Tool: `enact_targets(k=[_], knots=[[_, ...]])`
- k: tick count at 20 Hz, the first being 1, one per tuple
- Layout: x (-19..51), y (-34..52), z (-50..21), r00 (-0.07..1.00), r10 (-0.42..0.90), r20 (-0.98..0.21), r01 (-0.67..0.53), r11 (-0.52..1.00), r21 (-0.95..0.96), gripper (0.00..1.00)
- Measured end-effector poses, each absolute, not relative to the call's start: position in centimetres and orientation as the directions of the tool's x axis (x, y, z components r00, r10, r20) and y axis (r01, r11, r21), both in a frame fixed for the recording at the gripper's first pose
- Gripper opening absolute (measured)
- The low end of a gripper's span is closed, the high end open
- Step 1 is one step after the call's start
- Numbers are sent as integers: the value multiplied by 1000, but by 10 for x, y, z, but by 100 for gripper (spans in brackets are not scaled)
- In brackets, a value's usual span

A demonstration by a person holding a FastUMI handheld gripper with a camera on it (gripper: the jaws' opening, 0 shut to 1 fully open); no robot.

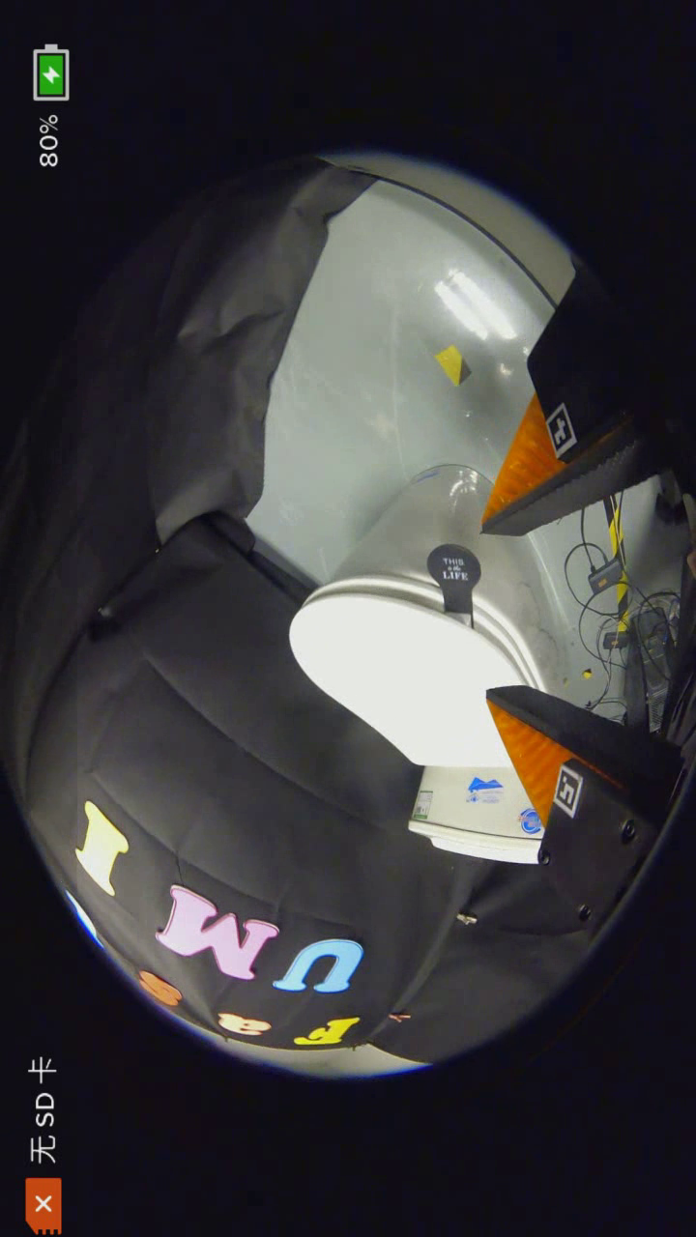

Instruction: Open the toilet lid.

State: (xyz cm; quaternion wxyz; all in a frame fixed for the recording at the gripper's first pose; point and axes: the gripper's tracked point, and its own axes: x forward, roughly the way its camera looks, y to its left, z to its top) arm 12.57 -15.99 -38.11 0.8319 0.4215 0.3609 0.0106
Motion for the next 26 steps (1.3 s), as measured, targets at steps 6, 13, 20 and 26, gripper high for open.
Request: enact_targets(k=[6, 13, 20, 26], knots=[[159, -164, -421, 726, 368, -580, 334, 549, 766, 97], [189, -154, -446, 715, 418, -561, 349, 481, 804, 83], [199, -133, -443, 746, 439, -501, 305, 444, 842, 15], [192, -128, -406, 771, 384, -509, 245, 559, 792, 9]])
